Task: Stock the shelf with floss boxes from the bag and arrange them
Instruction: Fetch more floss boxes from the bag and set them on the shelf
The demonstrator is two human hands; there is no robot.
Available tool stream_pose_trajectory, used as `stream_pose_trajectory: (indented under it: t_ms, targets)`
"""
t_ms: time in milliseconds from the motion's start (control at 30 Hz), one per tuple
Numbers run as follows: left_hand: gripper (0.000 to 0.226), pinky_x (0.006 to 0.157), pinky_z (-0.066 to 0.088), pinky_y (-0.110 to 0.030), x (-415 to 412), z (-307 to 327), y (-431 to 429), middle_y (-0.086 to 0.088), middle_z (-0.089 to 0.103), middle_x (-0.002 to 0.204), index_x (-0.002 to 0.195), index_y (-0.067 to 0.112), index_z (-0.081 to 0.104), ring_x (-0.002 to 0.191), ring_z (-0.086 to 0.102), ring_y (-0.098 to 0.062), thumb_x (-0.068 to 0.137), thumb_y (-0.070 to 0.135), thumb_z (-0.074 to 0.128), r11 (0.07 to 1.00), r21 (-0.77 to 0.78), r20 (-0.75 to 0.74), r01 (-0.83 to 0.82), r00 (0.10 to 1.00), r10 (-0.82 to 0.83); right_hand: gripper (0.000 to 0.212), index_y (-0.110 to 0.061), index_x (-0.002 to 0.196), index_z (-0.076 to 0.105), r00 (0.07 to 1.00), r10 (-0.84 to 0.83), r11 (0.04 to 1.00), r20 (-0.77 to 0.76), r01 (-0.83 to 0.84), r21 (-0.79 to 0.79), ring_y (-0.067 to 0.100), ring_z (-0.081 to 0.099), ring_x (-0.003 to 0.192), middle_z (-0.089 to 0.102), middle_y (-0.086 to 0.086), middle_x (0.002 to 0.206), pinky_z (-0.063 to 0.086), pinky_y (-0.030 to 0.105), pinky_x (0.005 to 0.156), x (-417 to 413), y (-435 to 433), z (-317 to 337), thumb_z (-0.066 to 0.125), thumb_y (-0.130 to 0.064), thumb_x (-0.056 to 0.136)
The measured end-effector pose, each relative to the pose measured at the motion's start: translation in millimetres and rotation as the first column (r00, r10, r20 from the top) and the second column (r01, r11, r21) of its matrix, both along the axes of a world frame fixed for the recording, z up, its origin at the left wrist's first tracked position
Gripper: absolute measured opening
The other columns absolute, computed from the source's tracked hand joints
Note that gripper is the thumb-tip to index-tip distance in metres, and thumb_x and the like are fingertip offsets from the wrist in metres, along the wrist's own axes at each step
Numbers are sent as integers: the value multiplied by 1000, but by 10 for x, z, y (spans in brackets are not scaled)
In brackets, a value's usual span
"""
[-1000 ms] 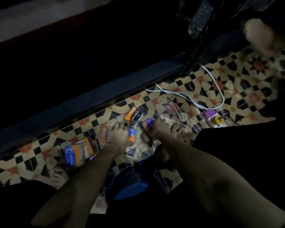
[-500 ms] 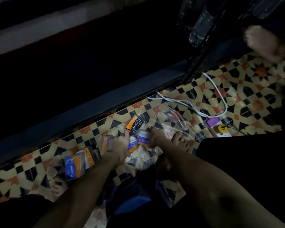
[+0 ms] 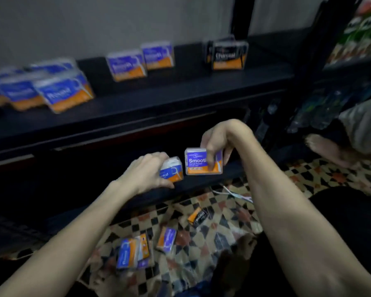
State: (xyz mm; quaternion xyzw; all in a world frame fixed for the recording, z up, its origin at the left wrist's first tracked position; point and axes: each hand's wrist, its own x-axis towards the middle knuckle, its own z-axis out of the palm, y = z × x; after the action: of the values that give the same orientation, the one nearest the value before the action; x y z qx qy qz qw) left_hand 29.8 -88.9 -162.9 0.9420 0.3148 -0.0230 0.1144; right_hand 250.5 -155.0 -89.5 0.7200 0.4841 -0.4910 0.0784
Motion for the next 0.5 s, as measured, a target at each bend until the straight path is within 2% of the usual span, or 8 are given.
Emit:
stream_pose_trajectory:
  t_ms: [133, 233, 333, 400, 467, 500]
  targets:
    - [65, 70, 41, -34, -193, 826, -103, 9, 52, 96, 101, 23, 53, 95, 51, -17, 64, 74, 70, 967, 255, 156, -25, 988, -16, 28, -16, 96, 65, 997, 64, 980, 32, -69, 187, 19, 68, 83, 70, 6, 96, 58, 35, 80, -70, -75, 893, 75, 4, 78]
    - [66, 73, 40, -33, -310, 1201, -63, 10, 43, 92, 98, 23, 53, 88, 43, -15, 69, 82, 53, 913, 408, 243, -34, 967, -73, 25, -15, 96, 64, 998, 51, 935, 35, -60, 350, 17, 70, 71, 71, 8, 91, 59, 30, 70, -66, -42, 1320, 75, 1, 80]
    - [66, 75, 41, -34, -375, 1412, 32, 10, 43, 96, 100, 24, 52, 87, 41, -14, 72, 84, 44, 892, 445, 311, -80, 948, -70, 14, -10, 95, 62, 999, -12, 880, -30, 25, 474, 21, 69, 71, 69, 12, 87, 60, 31, 70, -90, 88, 1544, 71, -4, 87]
    - [67, 78, 43, -37, -417, 1536, 122, 10, 44, 98, 103, 23, 53, 89, 43, -15, 73, 83, 45, 886, 450, 345, -116, 937, -53, 14, -4, 100, 61, 996, -78, 814, -33, 83, 574, 28, 70, 76, 68, 16, 89, 62, 38, 77, -108, 295, 1620, 69, -5, 89]
    - [65, 83, 43, -39, -435, 1611, 205, 10, 46, 100, 109, 23, 54, 94, 46, -17, 75, 79, 51, 893, 429, 359, -137, 933, -30, 32, 1, 112, 60, 987, -161, 742, 6, 117, 660, 36, 72, 87, 70, 21, 97, 60, 46, 82, -120, 528, 1619, 74, -9, 86]
    - [64, 85, 43, -39, -444, 1649, 252, 10, 48, 102, 113, 23, 54, 97, 48, -17, 77, 75, 54, 898, 413, 374, -151, 927, -15, 41, 0, 117, 60, 979, -195, 700, 56, 99, 707, 35, 73, 89, 70, 19, 101, 60, 45, 82, -121, 644, 1615, 78, -13, 82]
